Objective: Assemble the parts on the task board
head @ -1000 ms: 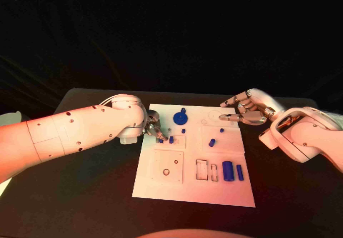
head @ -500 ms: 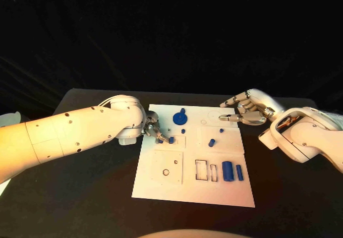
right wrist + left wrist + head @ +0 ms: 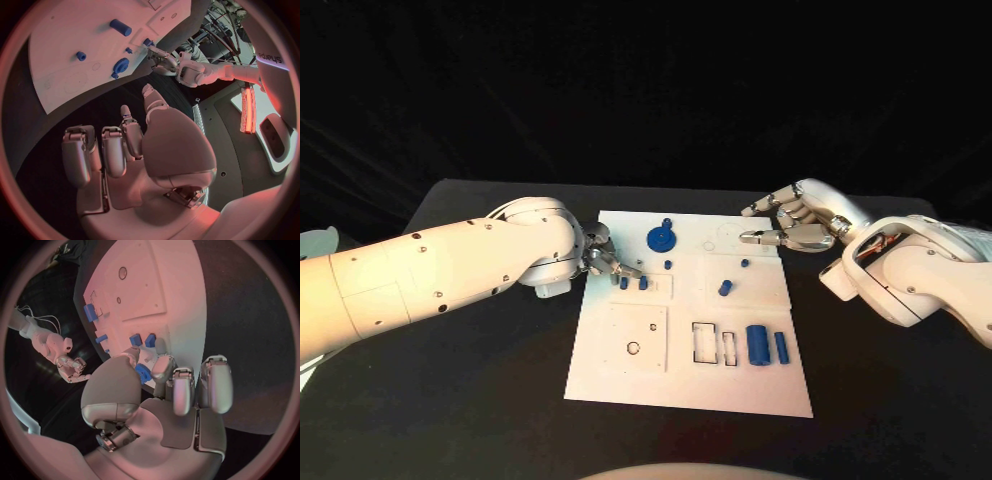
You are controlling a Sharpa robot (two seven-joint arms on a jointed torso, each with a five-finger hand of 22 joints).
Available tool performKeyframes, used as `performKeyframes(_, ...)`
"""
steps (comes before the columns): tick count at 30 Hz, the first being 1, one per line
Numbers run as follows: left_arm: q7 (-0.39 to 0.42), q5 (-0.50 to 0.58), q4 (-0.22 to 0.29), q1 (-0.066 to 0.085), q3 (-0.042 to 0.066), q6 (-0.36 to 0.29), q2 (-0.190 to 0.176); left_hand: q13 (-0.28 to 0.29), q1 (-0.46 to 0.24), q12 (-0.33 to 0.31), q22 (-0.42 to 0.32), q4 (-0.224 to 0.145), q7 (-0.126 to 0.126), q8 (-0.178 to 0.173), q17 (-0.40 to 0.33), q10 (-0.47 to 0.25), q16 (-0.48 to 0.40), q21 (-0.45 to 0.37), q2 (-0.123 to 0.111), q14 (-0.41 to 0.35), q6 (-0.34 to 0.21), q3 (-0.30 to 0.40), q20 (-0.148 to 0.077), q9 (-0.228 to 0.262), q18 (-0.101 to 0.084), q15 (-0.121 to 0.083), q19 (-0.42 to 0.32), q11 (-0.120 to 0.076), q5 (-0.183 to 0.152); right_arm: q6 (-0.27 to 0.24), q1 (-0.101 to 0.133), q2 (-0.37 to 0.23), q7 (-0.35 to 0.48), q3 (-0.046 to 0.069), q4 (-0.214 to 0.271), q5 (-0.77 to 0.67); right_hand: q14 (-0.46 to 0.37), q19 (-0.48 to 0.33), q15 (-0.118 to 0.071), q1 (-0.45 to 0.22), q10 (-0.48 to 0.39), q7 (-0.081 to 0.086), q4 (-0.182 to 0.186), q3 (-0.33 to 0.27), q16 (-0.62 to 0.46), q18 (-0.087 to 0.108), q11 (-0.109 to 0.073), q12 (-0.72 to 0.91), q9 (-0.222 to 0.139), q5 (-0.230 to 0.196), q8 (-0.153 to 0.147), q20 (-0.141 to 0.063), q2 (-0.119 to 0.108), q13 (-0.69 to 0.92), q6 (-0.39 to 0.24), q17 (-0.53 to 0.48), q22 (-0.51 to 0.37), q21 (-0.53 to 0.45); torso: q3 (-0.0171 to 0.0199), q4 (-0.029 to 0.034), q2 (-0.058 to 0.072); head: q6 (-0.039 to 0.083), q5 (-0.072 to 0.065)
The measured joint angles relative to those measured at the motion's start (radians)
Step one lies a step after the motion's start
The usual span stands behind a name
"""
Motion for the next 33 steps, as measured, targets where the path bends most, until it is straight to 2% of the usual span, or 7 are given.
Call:
performKeyframes(4,0.017,0.047,0.003,0.000,0.000,-0.060,-0.010,-0.132,0.004,-0.135,-0.025,0.001,0.014,-0.012,0.000,-0.077,0.000,-0.084,-0.004,0.002,-0.033,0.018,0.009,-0.013,0.023,0.002,-0.044,0.011,0.000,0.000,0.000,0.000,0.000,0.000,0.000,0.000,0.000,0.000,0.000,0.000,0.000,0.000,0.000,0.000,0.000,0.000,0.000,0.000,0.000,0.000,0.000,0.000,0.000,0.000,0.000,0.000,0.001,0.000,0.0004,0.0000,0.000,0.001,0.000)
performKeyframes(6,0.036,0.080,0.003,0.000,0.000,-0.094,-0.014,-0.292,0.011,-0.306,-0.157,-0.002,0.029,-0.036,0.000,-0.180,-0.059,-0.211,-0.011,0.003,-0.070,0.021,0.017,-0.031,0.063,0.016,-0.119,0.027,0.000,0.000,0.000,0.000,0.000,0.000,-0.001,0.000,0.000,0.000,0.000,0.000,0.000,0.000,0.000,0.000,0.000,0.000,0.000,0.000,0.000,0.000,0.000,0.000,0.000,0.000,0.000,0.000,0.001,0.000,0.0008,-0.0003,0.000,0.003,0.001)
performKeyframes(10,0.092,0.139,-0.001,0.000,0.000,-0.163,-0.019,-0.407,0.039,-0.446,-0.482,0.000,0.077,-0.082,-0.104,-0.307,-0.308,-0.551,-0.033,-0.050,-0.157,-0.041,0.050,-0.073,0.127,0.058,-0.300,0.074,0.007,0.001,0.000,0.000,0.000,0.000,-0.001,0.000,0.000,0.000,0.000,0.000,0.000,0.000,0.000,0.000,0.000,0.000,0.000,0.000,0.000,0.000,0.000,0.000,0.000,0.000,0.000,0.000,0.001,0.000,0.0011,-0.0004,0.000,0.006,-0.001)
performKeyframes(16,0.206,0.178,-0.002,0.000,0.000,-0.267,-0.020,-0.491,0.222,-0.516,-0.648,-0.015,0.122,-0.107,-0.483,-0.401,-0.731,-0.766,-0.009,-0.238,-0.215,-0.030,0.089,-0.127,0.132,0.097,-0.357,0.111,0.003,0.001,-0.002,0.000,0.000,0.000,-0.003,0.000,0.000,0.000,0.000,0.000,0.000,0.000,0.000,0.000,0.000,0.000,0.000,0.000,0.000,0.000,0.000,0.000,0.000,0.000,0.000,0.000,0.001,0.000,0.0014,-0.0001,0.000,0.010,-0.005)
performKeyframes(20,0.307,0.151,-0.003,-0.001,-0.002,-0.326,-0.004,-0.590,0.435,-0.611,-0.715,-0.082,0.131,-0.131,-0.572,-0.470,-0.855,-0.854,0.007,-0.275,-0.223,0.090,0.096,-0.176,0.132,0.104,-0.354,0.127,0.000,0.001,-0.006,0.001,0.000,0.000,-0.004,0.000,0.000,0.000,0.000,0.000,0.000,0.000,0.000,0.000,0.000,0.000,0.000,0.000,0.000,0.000,0.000,0.000,0.000,0.000,0.000,0.000,0.001,0.000,0.0013,-0.0006,0.000,0.015,-0.008)
performKeyframes(28,0.452,-0.025,-0.014,-0.020,-0.005,-0.365,0.052,-0.781,0.519,-0.735,-0.722,-0.145,0.117,-0.251,-0.584,-0.412,-0.850,-0.849,-0.068,-0.202,-0.127,0.217,0.080,-0.310,0.132,0.087,-0.280,0.121,0.000,0.001,-0.009,0.003,0.001,0.000,-0.005,0.001,0.000,0.000,0.000,0.000,0.000,0.000,0.000,0.000,0.000,0.000,0.000,0.000,0.000,0.000,0.000,0.000,0.000,0.000,0.000,0.000,0.001,0.000,0.0005,-0.0011,0.000,0.022,-0.014)
performKeyframes(33,0.497,-0.159,-0.038,-0.035,-0.006,-0.368,0.085,-0.856,0.483,-0.770,-0.692,-0.146,0.101,-0.310,-0.326,-0.374,-0.550,-0.800,-0.103,-0.058,-0.069,0.220,0.075,-0.364,0.132,0.080,-0.199,0.110,0.000,-0.001,-0.010,0.005,0.001,0.000,-0.006,0.001,0.000,0.000,0.000,0.000,0.000,0.000,0.000,0.000,0.000,0.000,0.000,0.000,0.000,0.000,0.000,0.000,0.000,0.000,0.000,0.000,0.000,0.000,0.0004,-0.0012,0.001,0.026,-0.019)
